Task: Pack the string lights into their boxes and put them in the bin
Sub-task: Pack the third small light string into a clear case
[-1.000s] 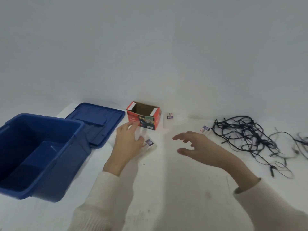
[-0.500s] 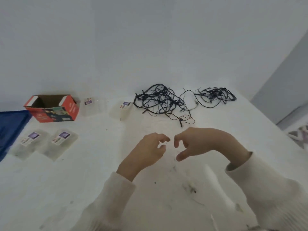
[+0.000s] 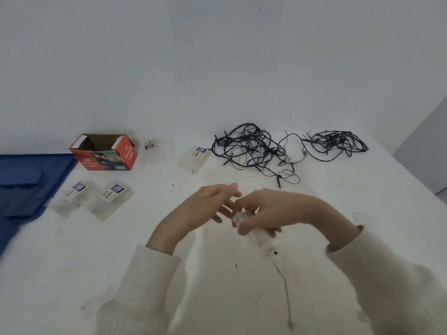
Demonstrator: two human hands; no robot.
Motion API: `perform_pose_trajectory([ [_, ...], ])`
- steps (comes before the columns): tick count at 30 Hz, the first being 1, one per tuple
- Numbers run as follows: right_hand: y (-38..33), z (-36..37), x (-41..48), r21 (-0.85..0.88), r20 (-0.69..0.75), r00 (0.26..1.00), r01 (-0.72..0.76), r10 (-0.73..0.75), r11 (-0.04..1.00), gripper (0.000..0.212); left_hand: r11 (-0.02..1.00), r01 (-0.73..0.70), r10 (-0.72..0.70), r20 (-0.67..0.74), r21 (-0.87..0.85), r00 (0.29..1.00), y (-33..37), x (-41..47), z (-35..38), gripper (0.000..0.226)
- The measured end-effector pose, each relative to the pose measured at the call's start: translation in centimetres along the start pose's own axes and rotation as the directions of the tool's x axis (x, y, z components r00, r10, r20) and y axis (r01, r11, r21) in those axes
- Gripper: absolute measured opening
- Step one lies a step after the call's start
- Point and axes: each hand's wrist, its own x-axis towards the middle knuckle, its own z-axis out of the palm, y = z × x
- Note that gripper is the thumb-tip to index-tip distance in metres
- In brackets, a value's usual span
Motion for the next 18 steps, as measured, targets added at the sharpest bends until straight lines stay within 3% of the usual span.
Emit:
perform_pose_trajectory([
  [5, -4.1, -3.3, 2.2, 0.089, -0.303, 0.943, 0.175, -0.140, 0.981, 0.012, 0.954, 0.034, -0.056, -0.065, -0.297, 0.996, 0.6, -2.1, -2.2, 0.051],
  [7, -6.1, -4.2, 3.3, 0.162, -0.432, 0.888, 0.250, -0.159, 0.955, 0.014, 0.943, -0.033, -0.004, -0.110, -0.331, 0.994, 0.7, -3.5, -3.1, 0.052],
  [10, -8.4, -5.0, 4.8, 0.274, -0.579, 0.801, 0.363, -0.149, 0.891, 0.025, 0.916, -0.192, 0.098, -0.267, -0.353, 0.959, 1.3, -5.2, -3.9, 0.035],
  [12, -9.8, -4.9, 5.8, 0.314, -0.661, 0.738, 0.433, -0.133, 0.845, 0.034, 0.879, -0.283, 0.080, -0.465, -0.384, 0.882, 1.4, -5.8, -5.1, 0.018],
  [15, -10.8, -4.4, 6.8, 0.399, -0.716, 0.696, 0.471, -0.053, 0.787, 0.031, 0.864, -0.375, 0.051, -0.682, -0.335, 0.729, 1.2, -6.2, -7.6, 0.015],
  [18, -11.1, -3.9, 7.1, 0.679, -0.536, 0.843, 0.458, -0.039, 0.574, 0.018, 0.873, -0.431, 0.083, -0.802, -0.228, 0.592, 0.6, -6.3, -9.3, 0.014],
])
